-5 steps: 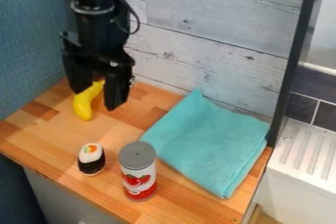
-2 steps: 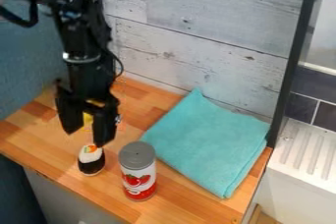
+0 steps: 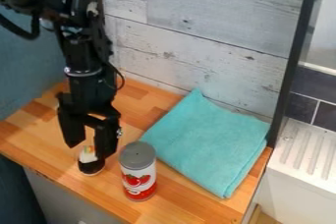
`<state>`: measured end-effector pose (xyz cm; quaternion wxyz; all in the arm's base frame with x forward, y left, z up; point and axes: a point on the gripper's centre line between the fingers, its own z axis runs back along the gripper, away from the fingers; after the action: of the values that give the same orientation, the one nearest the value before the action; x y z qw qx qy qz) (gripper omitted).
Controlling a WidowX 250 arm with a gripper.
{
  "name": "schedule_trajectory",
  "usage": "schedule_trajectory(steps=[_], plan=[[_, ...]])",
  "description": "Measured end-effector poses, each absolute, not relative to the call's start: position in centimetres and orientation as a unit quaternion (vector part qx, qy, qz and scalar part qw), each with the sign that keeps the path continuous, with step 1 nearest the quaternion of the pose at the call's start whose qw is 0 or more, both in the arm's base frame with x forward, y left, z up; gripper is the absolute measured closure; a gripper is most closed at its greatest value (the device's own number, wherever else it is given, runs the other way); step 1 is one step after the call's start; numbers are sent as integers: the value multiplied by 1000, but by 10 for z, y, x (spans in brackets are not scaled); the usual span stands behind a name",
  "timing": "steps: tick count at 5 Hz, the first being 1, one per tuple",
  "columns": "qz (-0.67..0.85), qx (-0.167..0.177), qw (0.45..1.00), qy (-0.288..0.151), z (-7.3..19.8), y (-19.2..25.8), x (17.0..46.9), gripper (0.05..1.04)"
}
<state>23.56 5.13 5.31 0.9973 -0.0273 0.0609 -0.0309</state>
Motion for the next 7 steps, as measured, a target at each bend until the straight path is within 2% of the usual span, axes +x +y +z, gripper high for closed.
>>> schedule_trajectory(steps=[1, 3, 5, 6, 7], plan=[[-17, -27, 996, 79, 45, 52, 233, 83], [-5, -19, 996, 82, 44, 60, 231, 83], [9, -27, 994, 105, 31, 68, 229, 83], [16, -31, 994, 108, 27, 72, 228, 124], [16, -33, 993, 112, 20, 72, 229, 394]])
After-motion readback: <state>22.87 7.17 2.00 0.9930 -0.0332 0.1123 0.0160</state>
